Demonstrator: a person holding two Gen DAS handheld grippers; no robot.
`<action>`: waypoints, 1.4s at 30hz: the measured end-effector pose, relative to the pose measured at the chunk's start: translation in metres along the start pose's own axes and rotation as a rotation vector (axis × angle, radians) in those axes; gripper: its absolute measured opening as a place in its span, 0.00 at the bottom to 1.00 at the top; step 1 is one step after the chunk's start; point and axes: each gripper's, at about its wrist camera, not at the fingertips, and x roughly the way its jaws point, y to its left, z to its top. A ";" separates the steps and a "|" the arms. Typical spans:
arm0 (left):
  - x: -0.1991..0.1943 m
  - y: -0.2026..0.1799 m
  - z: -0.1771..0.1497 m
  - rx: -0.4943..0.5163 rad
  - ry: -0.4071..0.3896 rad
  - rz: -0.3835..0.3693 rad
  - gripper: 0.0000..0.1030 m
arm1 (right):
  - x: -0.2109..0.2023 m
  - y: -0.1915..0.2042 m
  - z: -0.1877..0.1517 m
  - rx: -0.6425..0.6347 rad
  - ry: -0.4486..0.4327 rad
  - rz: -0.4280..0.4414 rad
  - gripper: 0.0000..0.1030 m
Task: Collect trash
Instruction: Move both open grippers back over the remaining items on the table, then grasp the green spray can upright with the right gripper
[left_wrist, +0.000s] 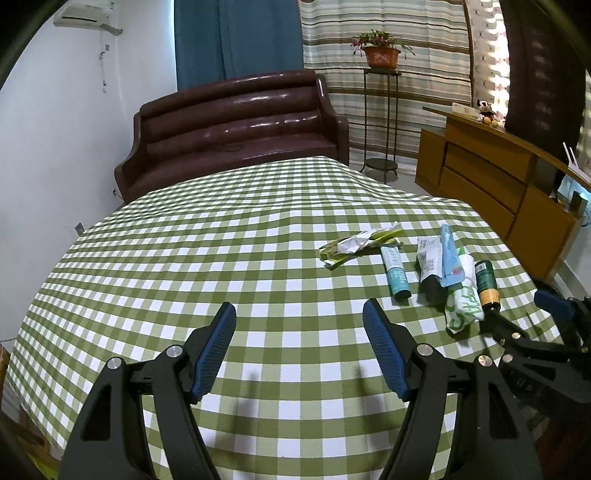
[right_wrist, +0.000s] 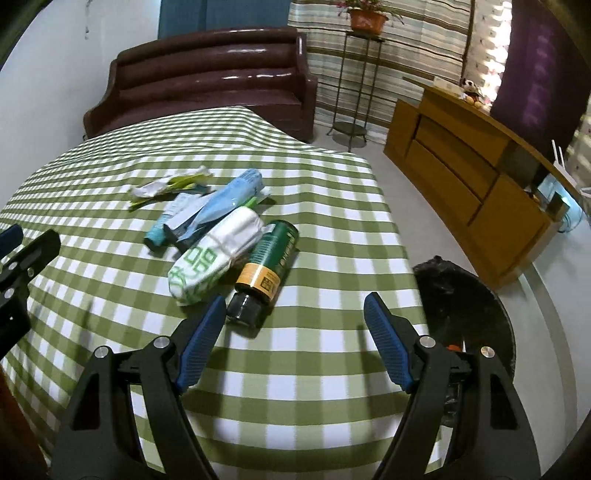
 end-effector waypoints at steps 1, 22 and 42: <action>0.001 -0.001 0.000 0.000 0.002 -0.003 0.67 | 0.000 -0.004 0.000 0.004 0.000 -0.001 0.73; 0.014 -0.012 0.002 0.008 0.022 -0.024 0.67 | 0.014 -0.007 0.020 0.013 0.009 -0.010 0.61; 0.024 -0.018 0.007 0.005 0.034 -0.053 0.67 | 0.025 -0.013 0.034 0.016 0.028 -0.003 0.54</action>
